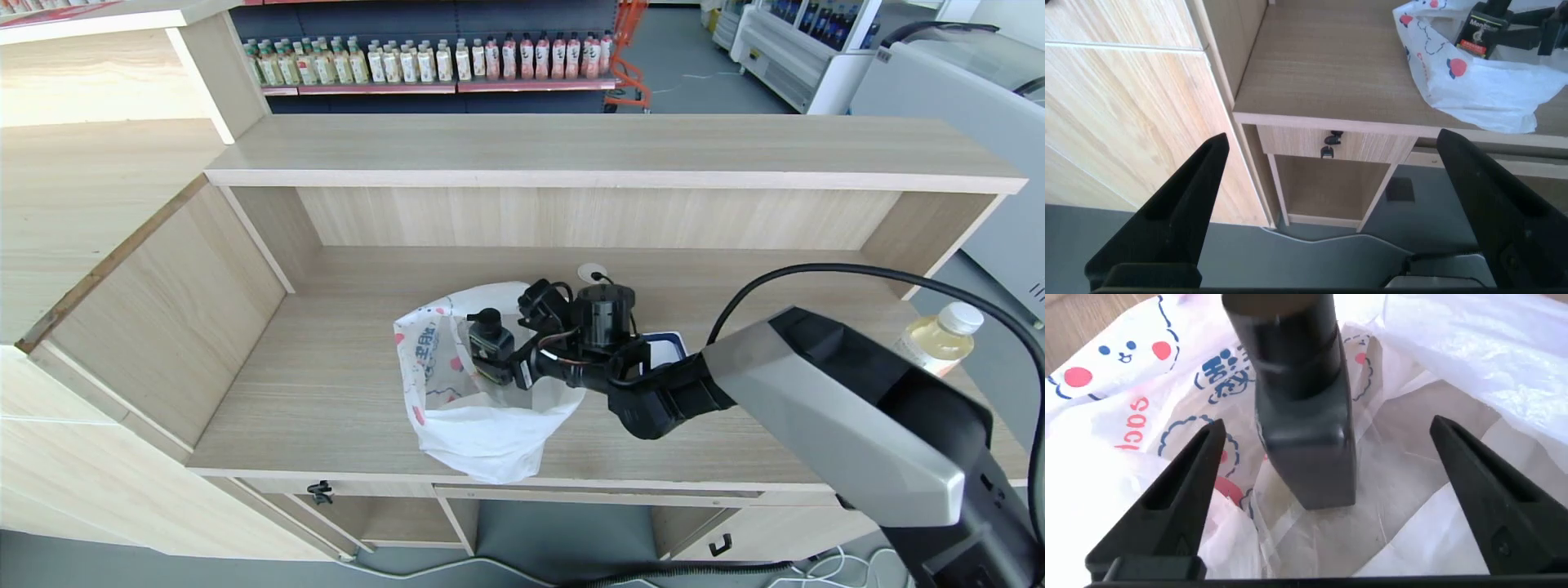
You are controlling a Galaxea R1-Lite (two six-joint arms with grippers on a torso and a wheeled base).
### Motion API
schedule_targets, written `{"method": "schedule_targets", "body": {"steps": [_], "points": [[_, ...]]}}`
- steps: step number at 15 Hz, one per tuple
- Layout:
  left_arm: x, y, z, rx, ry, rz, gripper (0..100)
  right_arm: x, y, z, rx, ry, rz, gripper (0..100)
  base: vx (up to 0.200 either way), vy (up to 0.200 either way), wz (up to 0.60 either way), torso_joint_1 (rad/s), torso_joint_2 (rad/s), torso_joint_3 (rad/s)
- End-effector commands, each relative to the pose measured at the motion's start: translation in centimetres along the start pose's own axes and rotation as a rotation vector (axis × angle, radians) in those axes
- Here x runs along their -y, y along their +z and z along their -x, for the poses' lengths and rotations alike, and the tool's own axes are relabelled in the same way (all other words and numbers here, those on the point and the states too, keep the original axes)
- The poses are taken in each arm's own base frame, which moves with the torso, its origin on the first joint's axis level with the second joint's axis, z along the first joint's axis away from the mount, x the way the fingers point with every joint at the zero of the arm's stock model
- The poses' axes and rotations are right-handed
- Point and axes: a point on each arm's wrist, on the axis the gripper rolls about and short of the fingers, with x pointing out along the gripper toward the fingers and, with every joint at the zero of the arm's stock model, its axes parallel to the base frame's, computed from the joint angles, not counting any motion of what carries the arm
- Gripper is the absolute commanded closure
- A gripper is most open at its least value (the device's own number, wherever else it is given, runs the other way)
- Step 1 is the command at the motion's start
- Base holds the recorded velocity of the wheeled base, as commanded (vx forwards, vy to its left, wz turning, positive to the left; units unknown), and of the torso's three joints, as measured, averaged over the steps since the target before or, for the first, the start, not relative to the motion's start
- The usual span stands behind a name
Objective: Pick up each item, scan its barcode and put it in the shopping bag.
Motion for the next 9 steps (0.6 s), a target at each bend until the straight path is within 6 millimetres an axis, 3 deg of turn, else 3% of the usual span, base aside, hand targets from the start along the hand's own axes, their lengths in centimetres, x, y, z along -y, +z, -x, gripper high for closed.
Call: {"method": "schedule_targets", "body": {"steps": [1,5,6,7,8,9], "points": [[0.0,0.0,0.0,0.001,0.000,0.000,0,1.0,5.4,2.5,0.104,0.008,0.022,0,0.000,0.000,0.00,0.000,0.00,0.000],[0.0,0.0,0.0,0.001,0.000,0.000,0,1.2,9.0,8.8,0.111,-0.016,0.007,0,0.000,0.000,0.00,0.000,0.00,0.000],[0.0,0.0,0.0,0.001,0.000,0.000,0,1.1,9.7,11.6,0.101,-0.049,-0.014,0,0.000,0.000,0.00,0.000,0.00,0.000],[0.0,0.0,0.0,0.001,0.000,0.000,0,1.1,10.0,14.9,0.065,-0.165,-0.040,0,0.000,0.000,0.00,0.000,0.00,0.000],[0.0,0.0,0.0,0.001,0.000,0.000,0,1.3,10.0,16.8,0.035,-0.271,-0.053,0,0.000,0.000,0.00,0.000,0.00,0.000],[0.0,0.0,0.0,0.001,0.000,0.000,0,1.0,9.7,20.4,-0.026,-0.437,-0.075,0,0.000,0.000,0.00,0.000,0.00,0.000]]}}
